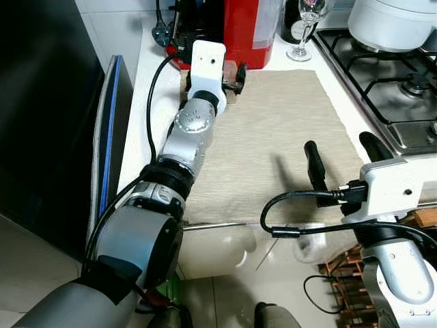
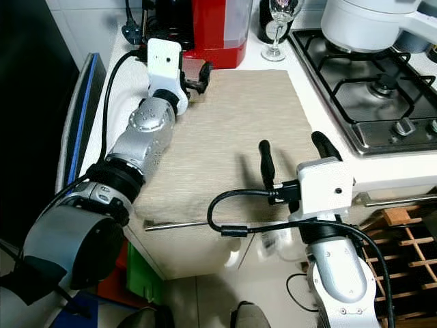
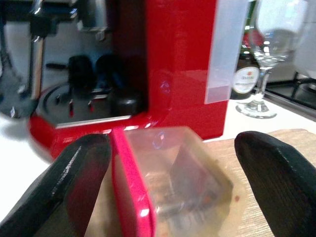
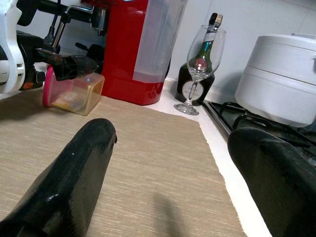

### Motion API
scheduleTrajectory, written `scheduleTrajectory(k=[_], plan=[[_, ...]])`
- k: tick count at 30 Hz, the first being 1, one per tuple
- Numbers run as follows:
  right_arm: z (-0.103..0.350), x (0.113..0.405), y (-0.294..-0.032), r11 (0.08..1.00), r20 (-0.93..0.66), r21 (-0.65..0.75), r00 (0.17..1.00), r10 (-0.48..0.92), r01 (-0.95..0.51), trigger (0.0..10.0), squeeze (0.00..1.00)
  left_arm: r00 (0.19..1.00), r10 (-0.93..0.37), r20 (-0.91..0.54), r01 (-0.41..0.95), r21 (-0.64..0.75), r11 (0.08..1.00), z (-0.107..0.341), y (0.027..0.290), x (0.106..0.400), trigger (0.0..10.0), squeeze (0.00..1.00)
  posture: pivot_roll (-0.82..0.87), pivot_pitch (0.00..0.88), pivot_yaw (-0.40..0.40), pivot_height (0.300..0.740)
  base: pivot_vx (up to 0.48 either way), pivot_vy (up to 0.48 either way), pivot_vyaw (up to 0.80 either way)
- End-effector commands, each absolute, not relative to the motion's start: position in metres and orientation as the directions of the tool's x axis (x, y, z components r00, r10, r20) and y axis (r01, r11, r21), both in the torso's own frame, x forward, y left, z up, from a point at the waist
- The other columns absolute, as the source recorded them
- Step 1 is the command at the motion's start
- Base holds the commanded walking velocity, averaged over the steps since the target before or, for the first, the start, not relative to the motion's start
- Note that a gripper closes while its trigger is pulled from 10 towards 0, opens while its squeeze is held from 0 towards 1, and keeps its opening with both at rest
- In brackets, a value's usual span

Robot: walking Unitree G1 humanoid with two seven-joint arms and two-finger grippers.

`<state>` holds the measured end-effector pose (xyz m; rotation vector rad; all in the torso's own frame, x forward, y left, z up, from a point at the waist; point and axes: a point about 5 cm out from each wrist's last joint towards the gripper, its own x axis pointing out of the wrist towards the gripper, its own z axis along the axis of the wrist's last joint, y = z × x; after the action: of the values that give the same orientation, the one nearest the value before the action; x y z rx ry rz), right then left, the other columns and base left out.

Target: Restocking fridge

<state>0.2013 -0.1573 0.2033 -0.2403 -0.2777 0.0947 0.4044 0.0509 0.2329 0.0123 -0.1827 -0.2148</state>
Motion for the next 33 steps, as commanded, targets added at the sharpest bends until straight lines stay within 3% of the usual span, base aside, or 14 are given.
scheduleTrajectory(k=[1,10,17,26,33], plan=[[0.203,0.198,-0.158,0.967,0.254,-0.246,0.958,0.129,-0.065,10.0,0.00,0.966,-0.220,0.138,0.218,0.033,0.975,0.222,0.043,0.402,10.0,0.00,-0.33,0.123,0.026,0.740,0.000,0.000,0.00],[0.203,0.197,-0.156,0.968,0.249,-0.243,0.960,0.128,-0.065,10.0,0.00,0.975,-0.223,0.011,0.223,-0.079,0.972,0.202,0.033,0.400,10.0,0.00,-0.34,0.144,0.033,0.740,0.000,0.000,0.00],[0.201,0.195,-0.155,0.970,0.244,-0.237,0.963,0.117,-0.058,10.0,0.00,0.985,-0.167,-0.038,0.169,0.046,0.985,0.192,0.037,0.400,10.0,0.00,-0.34,0.160,0.044,0.740,0.000,0.000,0.00],[0.201,0.195,-0.155,0.971,0.243,-0.234,0.964,0.109,-0.051,10.0,0.00,0.978,-0.177,-0.110,0.171,-0.065,0.983,0.183,0.039,0.400,10.0,0.00,-0.34,0.163,0.049,0.740,0.000,0.000,0.00],[0.201,0.195,-0.155,0.971,0.244,-0.233,0.964,0.107,-0.049,10.0,0.00,0.993,-0.115,-0.041,0.117,0.040,0.992,0.193,0.046,0.403,10.0,0.00,-0.34,0.163,0.048,0.740,0.000,0.000,0.00]])
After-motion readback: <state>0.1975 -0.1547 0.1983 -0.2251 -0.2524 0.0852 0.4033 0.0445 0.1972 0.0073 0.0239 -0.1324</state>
